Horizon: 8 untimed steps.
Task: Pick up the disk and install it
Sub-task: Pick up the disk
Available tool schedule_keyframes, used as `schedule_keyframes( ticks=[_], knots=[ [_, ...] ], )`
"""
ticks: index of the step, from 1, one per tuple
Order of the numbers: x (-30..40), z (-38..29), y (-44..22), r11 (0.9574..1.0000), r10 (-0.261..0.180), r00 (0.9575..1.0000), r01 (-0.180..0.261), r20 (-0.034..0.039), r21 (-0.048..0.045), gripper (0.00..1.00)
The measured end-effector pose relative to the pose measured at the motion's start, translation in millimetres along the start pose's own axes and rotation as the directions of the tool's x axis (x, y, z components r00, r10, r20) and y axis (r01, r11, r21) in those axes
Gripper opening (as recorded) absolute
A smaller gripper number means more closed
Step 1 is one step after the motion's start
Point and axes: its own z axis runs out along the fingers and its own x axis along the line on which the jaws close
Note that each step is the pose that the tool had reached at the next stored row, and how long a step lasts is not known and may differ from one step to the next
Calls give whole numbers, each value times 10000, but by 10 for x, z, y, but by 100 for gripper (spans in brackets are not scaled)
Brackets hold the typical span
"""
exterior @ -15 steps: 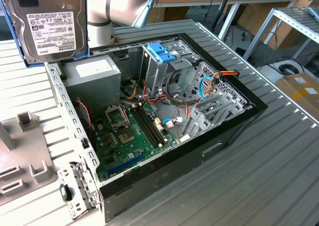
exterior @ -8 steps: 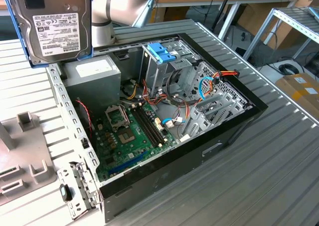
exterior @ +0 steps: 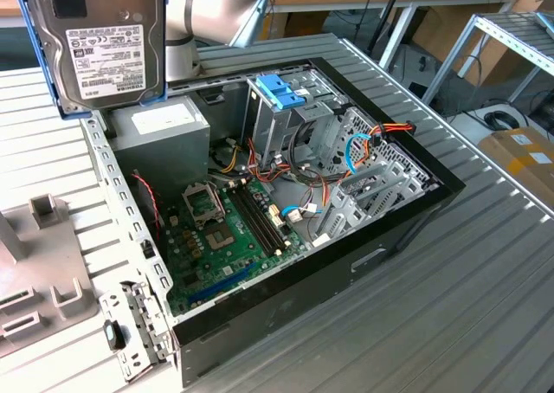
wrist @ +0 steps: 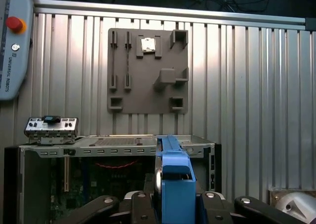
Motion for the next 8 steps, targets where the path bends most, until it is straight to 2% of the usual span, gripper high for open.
schedule_keyframes(
  ticks=[8],
  knots=[
    [21, 14, -77, 10000, 0, 10000, 0, -1, 0, 37]
  ],
)
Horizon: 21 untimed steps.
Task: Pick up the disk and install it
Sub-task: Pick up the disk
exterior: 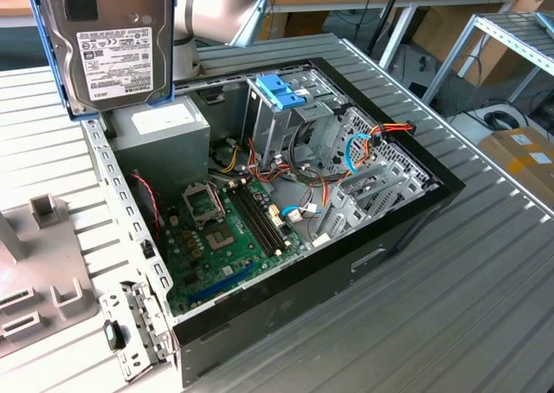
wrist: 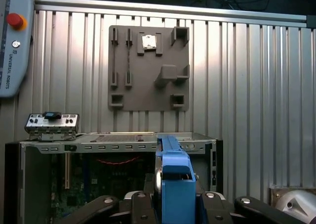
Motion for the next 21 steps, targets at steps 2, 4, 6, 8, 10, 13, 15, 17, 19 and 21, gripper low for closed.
schedule_keyframes(
  ticks=[2, 4, 6, 8, 10, 13, 15, 17, 19, 21],
  knots=[
    [4, 3, -15, 10000, 0, 10000, 0, 0, 1, 37],
    [9, 6, -34, 10000, 1, 10000, -1, -1, 0, 37],
    [15, 9, -54, 10000, 0, 10000, 0, -2, 0, 37],
    [18, 12, -68, 10000, 0, 10000, 0, -3, 0, 37],
    [25, 17, -93, 10000, 1, 10000, -1, -3, 0, 37],
    [36, 24, -133, 10000, 0, 10000, 0, -4, 0, 37],
    [41, 27, -158, 10000, 1, 10000, -1, -7, 0, 37],
    [44, 30, -173, 10000, 1, 10000, -1, -7, 0, 37],
    [47, 32, -187, 10000, 1, 10000, -1, -8, 0, 37],
    [51, 36, -209, 10000, 1, 10000, -1, -10, -1, 37]
  ],
)
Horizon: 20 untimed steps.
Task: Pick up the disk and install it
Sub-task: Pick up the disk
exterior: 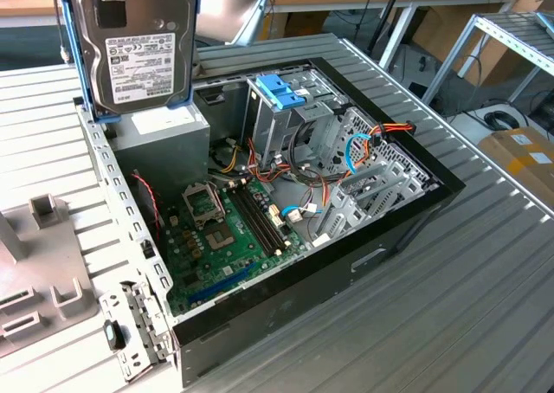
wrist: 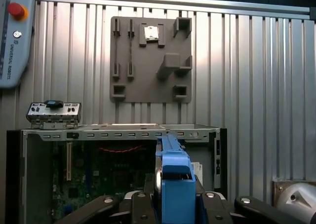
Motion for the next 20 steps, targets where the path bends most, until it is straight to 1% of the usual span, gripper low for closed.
schedule_keyframes(
  ticks=[4, 10, 20],
  knots=[
    [11, 9, -56, 10000, 0, 10000, 0, -3, 0, 37],
    [20, 17, -105, 10000, 0, 10000, 0, -8, 0, 37],
    [31, 33, -207, 10000, 1, 10000, -1, -17, -3, 37]
  ],
)
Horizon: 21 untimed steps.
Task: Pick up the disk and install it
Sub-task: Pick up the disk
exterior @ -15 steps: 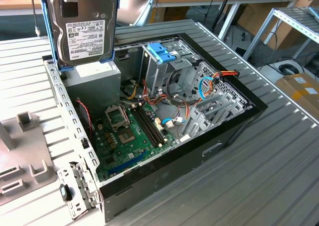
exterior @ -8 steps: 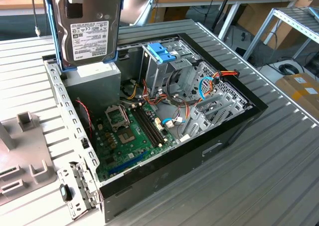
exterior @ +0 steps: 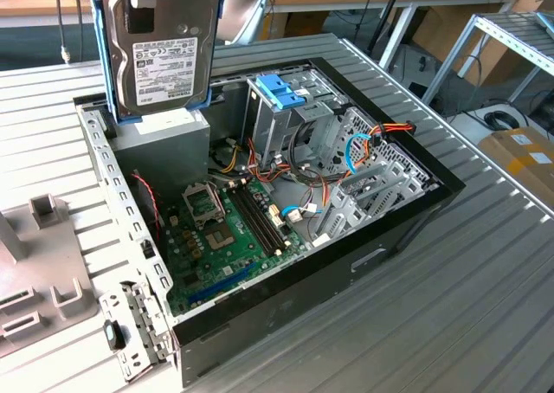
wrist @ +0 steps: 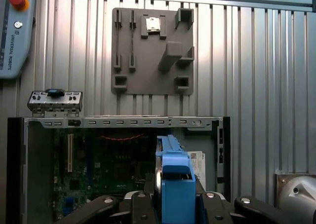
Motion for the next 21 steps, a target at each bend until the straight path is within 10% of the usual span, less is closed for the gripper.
schedule_keyframes(
  ticks=[21],
  knots=[
    [25, 40, -202, 10000, 2, 10000, -2, -28, -3, 37]
  ],
)
